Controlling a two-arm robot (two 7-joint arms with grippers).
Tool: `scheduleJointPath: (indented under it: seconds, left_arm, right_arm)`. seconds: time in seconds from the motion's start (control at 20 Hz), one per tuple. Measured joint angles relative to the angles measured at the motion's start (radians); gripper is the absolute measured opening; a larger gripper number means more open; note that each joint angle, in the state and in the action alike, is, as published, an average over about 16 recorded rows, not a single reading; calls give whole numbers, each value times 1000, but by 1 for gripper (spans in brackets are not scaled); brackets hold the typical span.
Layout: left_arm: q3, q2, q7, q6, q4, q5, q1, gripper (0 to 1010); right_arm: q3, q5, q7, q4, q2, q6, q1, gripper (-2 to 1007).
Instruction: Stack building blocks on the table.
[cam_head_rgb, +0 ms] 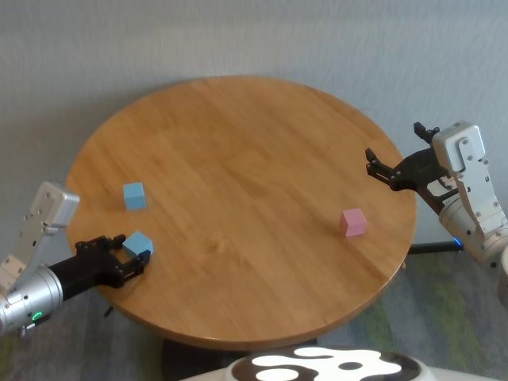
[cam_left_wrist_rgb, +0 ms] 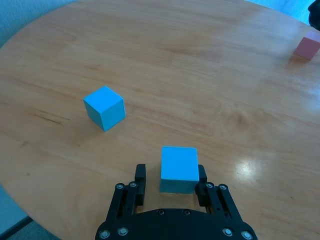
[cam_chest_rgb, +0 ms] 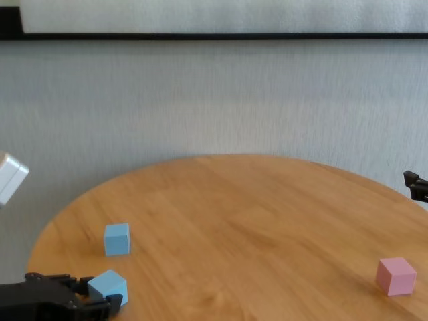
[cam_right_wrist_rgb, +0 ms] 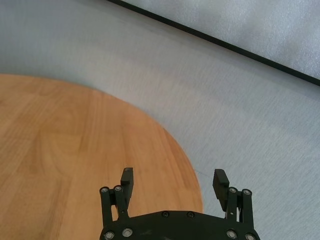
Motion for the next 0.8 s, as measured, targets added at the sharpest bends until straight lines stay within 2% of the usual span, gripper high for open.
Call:
scheduleJointPath:
  seconds: [0.2, 0.45, 0.65, 0.8]
  left_arm:
    - [4, 3, -6, 2, -5, 5, -2, 532]
    - [22, 11, -35, 5, -20, 18, -13, 436]
    - [46, 19, -84, 12, -30, 24, -36, 401]
    - [73, 20, -132, 20, -26, 28, -69, 397]
  right_arm:
    - [0, 0, 0, 0, 0, 0, 0, 1005]
    - [0, 0, 0, 0, 0, 0, 0, 1005]
    - [0, 0, 0, 0, 0, 0, 0, 1005]
    - [0, 0, 0, 0, 0, 0, 0, 1005]
